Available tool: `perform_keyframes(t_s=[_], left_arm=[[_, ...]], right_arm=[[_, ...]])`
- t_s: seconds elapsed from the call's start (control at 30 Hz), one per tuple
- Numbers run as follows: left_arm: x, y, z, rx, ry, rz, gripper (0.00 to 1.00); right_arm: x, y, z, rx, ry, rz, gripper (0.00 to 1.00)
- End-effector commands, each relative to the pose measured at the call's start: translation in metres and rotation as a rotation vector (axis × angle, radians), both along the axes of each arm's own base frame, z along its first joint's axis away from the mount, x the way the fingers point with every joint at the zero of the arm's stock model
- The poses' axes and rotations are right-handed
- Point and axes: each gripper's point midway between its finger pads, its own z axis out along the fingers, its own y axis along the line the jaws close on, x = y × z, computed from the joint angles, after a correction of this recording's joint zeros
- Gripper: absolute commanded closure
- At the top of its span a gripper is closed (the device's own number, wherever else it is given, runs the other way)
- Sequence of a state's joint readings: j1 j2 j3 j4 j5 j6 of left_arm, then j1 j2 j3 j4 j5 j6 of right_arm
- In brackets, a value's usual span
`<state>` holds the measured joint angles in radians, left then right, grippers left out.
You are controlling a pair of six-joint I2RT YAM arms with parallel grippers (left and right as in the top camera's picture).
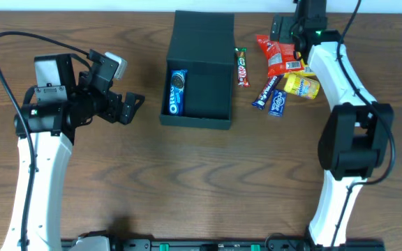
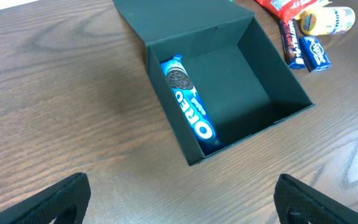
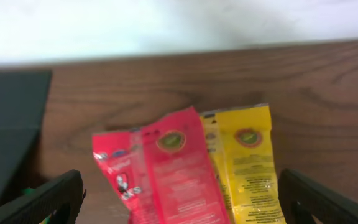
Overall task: Pack container
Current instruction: 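Move the right gripper back to the snacks and grasp the red Hacks bag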
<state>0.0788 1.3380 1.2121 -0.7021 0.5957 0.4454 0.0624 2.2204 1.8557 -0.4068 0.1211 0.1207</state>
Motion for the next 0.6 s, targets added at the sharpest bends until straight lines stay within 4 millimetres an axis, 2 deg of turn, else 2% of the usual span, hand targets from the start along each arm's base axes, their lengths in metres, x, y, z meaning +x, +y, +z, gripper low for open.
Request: perform_keyframes(t_s=[0.0, 0.27, 0.57], left_arm=[[0.004, 0.001, 0.0, -0.01, 0.007, 0.008, 0.05], [0.004, 0.003, -0.001, -0.011, 0.015, 0.024, 0.05], [0.004, 0.003, -0.001, -0.01, 0.015, 0.024, 0.05]], right_arm=[[-0.003, 0.012, -0.036, -0.036, 0.073, 0.08, 0.01], [-0.013, 0.013, -0.078, -0.043, 0.173, 0.084, 0.01], [-0.019, 0.011, -0.1, -0.051, 0.224, 0.08, 0.02]])
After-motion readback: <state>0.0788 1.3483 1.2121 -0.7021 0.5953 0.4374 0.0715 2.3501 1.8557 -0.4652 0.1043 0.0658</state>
